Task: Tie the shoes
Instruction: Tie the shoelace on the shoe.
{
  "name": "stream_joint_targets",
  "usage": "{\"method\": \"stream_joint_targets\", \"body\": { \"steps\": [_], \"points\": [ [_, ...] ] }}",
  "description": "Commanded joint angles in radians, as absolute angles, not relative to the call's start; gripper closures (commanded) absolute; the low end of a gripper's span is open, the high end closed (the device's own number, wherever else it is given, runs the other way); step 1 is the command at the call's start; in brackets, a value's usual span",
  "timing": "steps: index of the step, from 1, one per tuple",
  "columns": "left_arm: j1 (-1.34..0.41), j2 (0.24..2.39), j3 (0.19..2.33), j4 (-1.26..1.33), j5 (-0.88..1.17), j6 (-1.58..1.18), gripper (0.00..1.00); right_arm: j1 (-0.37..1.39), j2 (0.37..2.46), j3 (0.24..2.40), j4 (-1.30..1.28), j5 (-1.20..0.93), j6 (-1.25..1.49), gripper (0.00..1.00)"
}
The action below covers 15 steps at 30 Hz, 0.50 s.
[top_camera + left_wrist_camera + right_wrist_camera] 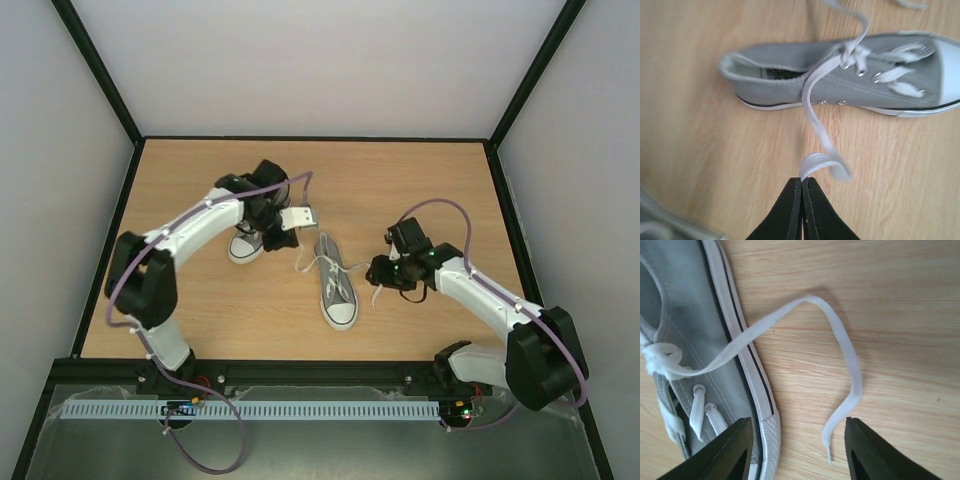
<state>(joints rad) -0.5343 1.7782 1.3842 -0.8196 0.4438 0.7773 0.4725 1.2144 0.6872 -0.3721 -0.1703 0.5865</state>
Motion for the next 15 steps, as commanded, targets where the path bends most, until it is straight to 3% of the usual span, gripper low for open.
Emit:
{"method": "stream_joint_targets", "body": {
  "steps": [1, 5, 10, 15],
  "points": [
    [-0.526, 1.625, 1.483, -1.037, 0.453, 0.808, 0.98, 0.495, 1.224, 0.829, -0.574, -0.132, 0.432, 0.44],
    [-0.519, 1.549, 1.565, -1.137, 0.455, 0.782, 0.98, 0.537, 1.135, 0.870, -0.336, -0.253, 0.239, 0.27],
    [-0.513, 1.452, 1.538, -1.133, 0.477, 0.741, 0.98, 0.553, 1.098, 0.744, 0.084, -0.517, -0.062, 0.28],
    [-0.513, 1.387, 1.453, -1.083, 0.515, 0.685, 0.98, 0.597, 1.230, 0.751, 0.107, -0.637, -0.470, 0.29]
  ]
}}
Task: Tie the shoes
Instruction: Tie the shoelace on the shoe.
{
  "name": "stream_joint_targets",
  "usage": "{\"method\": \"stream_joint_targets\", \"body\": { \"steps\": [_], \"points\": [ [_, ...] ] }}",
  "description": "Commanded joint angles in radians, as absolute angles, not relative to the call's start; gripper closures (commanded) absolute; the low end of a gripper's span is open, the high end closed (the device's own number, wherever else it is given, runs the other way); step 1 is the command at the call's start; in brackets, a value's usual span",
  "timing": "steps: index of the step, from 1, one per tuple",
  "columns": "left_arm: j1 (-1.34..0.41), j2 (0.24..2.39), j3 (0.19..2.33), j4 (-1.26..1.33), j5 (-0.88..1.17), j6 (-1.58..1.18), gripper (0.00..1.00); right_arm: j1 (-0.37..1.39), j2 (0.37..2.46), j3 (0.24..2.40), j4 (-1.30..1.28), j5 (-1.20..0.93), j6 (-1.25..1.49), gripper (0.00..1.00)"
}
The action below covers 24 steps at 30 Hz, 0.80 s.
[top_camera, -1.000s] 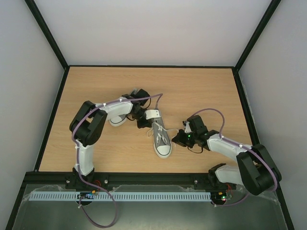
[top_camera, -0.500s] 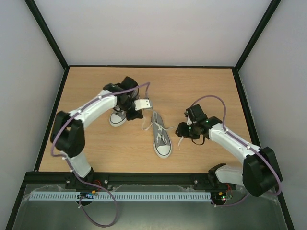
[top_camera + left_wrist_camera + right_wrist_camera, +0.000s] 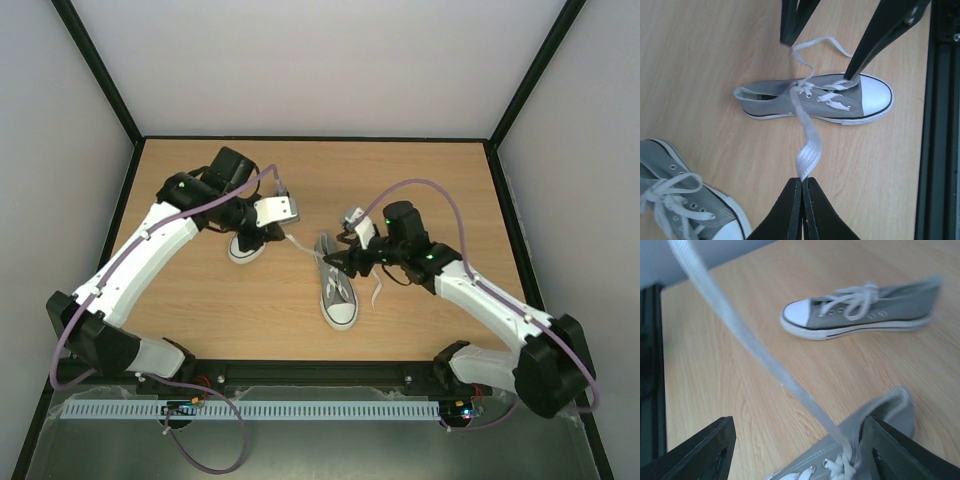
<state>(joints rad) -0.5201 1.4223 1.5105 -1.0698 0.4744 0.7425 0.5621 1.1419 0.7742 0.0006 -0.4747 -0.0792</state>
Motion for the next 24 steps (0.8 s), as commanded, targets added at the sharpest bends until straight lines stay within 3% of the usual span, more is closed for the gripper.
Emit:
{"method": "stream_joint_targets", "body": {
  "steps": [1, 6, 17, 24],
  "points": [
    [-0.512, 1.379, 1.440, -1.070, 0.525, 0.680, 0.97, 0.597, 1.246, 0.737, 0.125, -0.643, -0.512, 0.30],
    [-0.512, 1.336, 1.419, -0.988, 0.589, 0.679, 0.97, 0.598, 1.294, 0.688, 0.220, -0.619, -0.599, 0.33],
    [-0.512, 1.247, 1.321, -0.915, 0.674, 0.702, 0.97, 0.597, 1.425, 0.691, 0.341, -0.520, -0.615, 0.73],
    [-0.512, 1.246, 1.305, -0.922, 0.720, 0.733, 0.97, 0.592, 1.456, 0.686, 0.372, -0.469, -0.607, 0.87]
  ]
}}
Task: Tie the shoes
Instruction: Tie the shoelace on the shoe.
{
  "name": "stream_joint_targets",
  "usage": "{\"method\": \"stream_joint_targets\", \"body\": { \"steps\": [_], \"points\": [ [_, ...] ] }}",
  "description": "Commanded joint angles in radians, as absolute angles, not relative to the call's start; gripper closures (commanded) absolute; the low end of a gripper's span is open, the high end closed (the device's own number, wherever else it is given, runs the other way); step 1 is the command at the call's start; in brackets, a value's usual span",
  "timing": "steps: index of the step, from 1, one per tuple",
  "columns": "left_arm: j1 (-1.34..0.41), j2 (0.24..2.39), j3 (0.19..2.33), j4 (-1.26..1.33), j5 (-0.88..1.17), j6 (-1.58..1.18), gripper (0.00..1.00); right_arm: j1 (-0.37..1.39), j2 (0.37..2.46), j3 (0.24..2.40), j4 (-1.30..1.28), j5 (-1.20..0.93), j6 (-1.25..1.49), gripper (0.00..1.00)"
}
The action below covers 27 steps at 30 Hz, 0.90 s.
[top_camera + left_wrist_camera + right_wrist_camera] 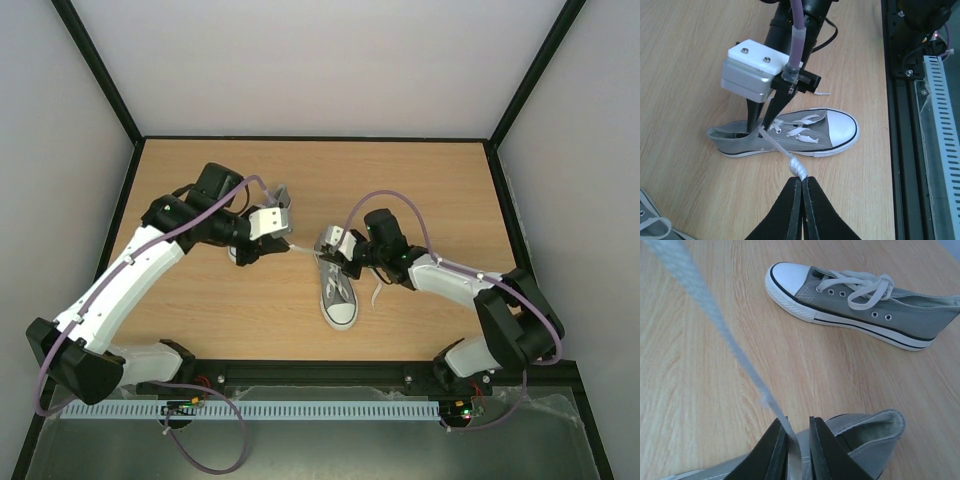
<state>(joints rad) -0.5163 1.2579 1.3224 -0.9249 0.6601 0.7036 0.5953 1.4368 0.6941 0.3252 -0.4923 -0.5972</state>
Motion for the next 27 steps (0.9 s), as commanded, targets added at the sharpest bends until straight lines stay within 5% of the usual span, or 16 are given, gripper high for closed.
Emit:
{"method": "stream_joint_targets", "body": {
  "steps": [1, 9, 15, 17, 20, 24, 27],
  "points": [
    [-0.513, 1.245, 1.299, -0.925, 0.730, 0.744, 0.97, 0.591, 1.458, 0.685, 0.371, -0.474, -0.604, 0.89],
    [-0.705, 1.294, 1.173, -0.734, 0.719, 0.661, 0.96, 0.577, 1.464, 0.677, 0.412, -0.544, -0.583, 0.99],
    [-0.769, 1.394, 1.162, -0.836, 0.694, 0.908, 0.44, 0.577, 1.453, 0.677, 0.423, -0.566, -0.570, 0.99],
    [-0.770, 1.373, 1.097, -0.901, 0.591, 1.113, 0.37, 0.577, 1.447, 0.678, 0.415, -0.570, -0.583, 0.99],
    [-0.748, 1.370, 1.044, -0.860, 0.463, 1.118, 0.40, 0.577, 1.433, 0.675, 0.408, -0.574, -0.603, 0.99],
    [-0.661, 1.414, 1.126, -0.664, 0.623, 0.847, 0.60, 0.577, 1.413, 0.655, 0.428, -0.610, -0.627, 0.99],
    [-0.626, 1.473, 1.200, -0.528, 0.680, 0.688, 0.66, 0.577, 1.410, 0.653, 0.431, -0.619, -0.627, 0.99]
  ]
}}
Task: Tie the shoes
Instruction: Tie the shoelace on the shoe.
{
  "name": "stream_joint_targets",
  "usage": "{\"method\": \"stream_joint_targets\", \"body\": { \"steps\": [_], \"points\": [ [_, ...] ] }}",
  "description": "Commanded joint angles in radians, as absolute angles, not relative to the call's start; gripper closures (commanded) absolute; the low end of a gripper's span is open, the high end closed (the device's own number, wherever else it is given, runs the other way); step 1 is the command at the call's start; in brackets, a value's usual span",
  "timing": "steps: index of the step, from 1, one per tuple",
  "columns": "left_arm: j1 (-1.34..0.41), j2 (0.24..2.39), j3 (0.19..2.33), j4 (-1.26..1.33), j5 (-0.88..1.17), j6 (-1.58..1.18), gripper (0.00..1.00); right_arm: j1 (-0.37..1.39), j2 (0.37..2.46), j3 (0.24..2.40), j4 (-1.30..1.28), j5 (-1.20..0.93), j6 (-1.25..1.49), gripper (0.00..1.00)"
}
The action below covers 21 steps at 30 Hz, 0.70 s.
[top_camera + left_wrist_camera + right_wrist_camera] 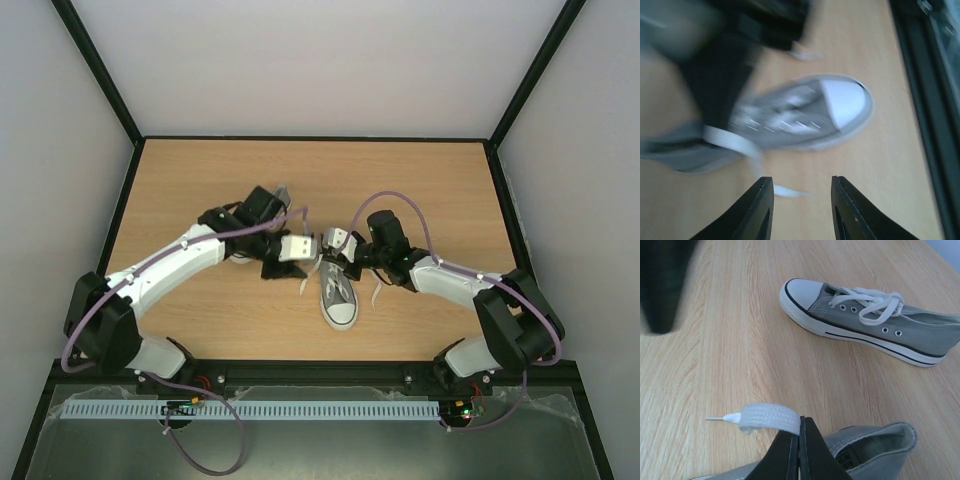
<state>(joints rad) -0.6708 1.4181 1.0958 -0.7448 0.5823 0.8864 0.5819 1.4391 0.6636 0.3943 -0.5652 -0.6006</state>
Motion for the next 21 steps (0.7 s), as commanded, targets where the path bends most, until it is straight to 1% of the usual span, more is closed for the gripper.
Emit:
{"method": "stream_joint_targets", "body": {
  "steps": [1, 5, 10, 14, 17, 21],
  "points": [
    [-0.617, 1.501, 1.220, -0.517, 0.704, 0.691, 0.65, 0.578, 1.409, 0.650, 0.437, -0.619, -0.629, 0.99],
    [-0.608, 1.609, 1.232, -0.521, 0.738, 0.747, 0.61, 0.577, 1.404, 0.645, 0.455, -0.620, -0.625, 0.99],
    [-0.606, 1.635, 1.230, -0.547, 0.768, 0.826, 0.58, 0.577, 1.401, 0.650, 0.447, -0.626, -0.613, 0.99],
    [-0.607, 1.662, 1.256, -0.552, 0.740, 0.833, 0.59, 0.578, 1.400, 0.650, 0.448, -0.635, -0.607, 0.99],
    [-0.606, 1.676, 1.267, -0.571, 0.744, 0.846, 0.63, 0.578, 1.402, 0.655, 0.448, -0.627, -0.607, 0.99],
    [-0.606, 1.660, 1.227, -0.580, 0.724, 0.888, 0.63, 0.577, 1.409, 0.665, 0.432, -0.624, -0.600, 0.99]
  ]
}}
